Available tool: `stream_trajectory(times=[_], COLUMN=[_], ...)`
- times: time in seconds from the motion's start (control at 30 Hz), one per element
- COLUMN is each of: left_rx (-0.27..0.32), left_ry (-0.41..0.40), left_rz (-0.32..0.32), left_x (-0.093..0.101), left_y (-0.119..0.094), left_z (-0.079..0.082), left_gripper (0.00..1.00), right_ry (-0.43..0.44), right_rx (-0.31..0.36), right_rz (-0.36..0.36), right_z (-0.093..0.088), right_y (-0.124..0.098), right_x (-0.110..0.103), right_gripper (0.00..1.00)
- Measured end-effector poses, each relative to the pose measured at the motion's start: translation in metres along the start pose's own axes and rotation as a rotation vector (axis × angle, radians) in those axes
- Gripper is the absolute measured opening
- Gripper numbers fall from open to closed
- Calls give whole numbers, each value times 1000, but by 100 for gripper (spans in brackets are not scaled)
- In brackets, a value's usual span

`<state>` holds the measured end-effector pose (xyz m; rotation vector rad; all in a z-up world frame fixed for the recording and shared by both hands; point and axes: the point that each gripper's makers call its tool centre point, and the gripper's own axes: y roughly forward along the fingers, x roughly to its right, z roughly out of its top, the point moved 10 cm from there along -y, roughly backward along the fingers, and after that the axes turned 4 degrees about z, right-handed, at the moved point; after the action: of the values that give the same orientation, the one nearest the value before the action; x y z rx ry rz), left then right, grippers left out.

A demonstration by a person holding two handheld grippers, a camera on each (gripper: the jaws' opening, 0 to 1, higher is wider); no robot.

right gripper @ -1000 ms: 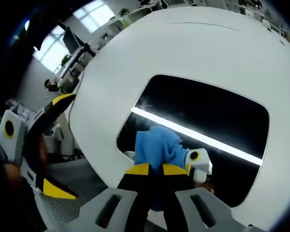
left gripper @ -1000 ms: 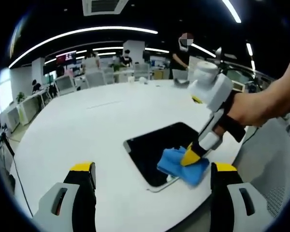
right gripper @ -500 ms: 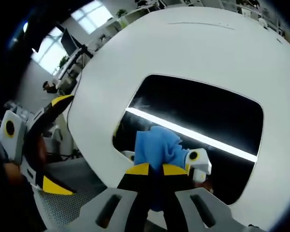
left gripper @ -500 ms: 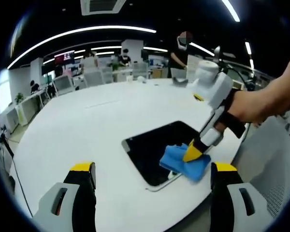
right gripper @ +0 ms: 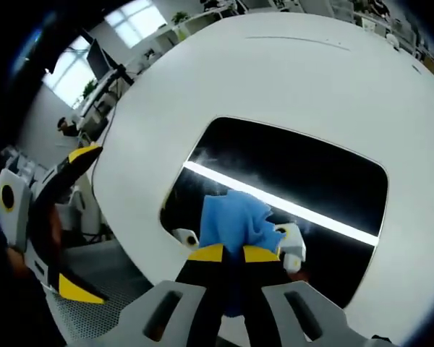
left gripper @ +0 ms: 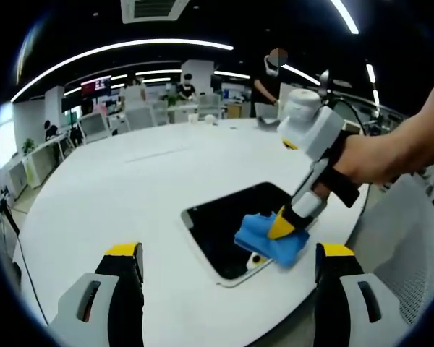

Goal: Wipe the mirror surface with the cleaning cloth until all visible marks leave the cleaned area.

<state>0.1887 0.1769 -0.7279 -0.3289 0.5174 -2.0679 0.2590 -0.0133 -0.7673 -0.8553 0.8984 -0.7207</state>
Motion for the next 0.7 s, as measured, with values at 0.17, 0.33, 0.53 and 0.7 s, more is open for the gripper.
stream_trajectory(times=[0.17, 0.33, 0.53, 0.7], left_rx=[0, -2, -2, -1], left_ry=[0, 0, 4, 0], left_rz=[0, 6, 6, 8], left_x=[-1, -1, -1, -1], left_y=[0, 0, 0, 0], left_z=[0, 0, 0, 0], left_gripper=[99, 99, 99, 99], right_ry=[1, 2, 15, 20], right_rx=[9, 15, 20, 29], right_rz=[-11, -21, -30, -41], right_z=[7, 17, 32, 42], right_y=[2, 6, 8, 9], right_x=[3, 7, 13, 18], right_gripper=[1, 1, 1, 1])
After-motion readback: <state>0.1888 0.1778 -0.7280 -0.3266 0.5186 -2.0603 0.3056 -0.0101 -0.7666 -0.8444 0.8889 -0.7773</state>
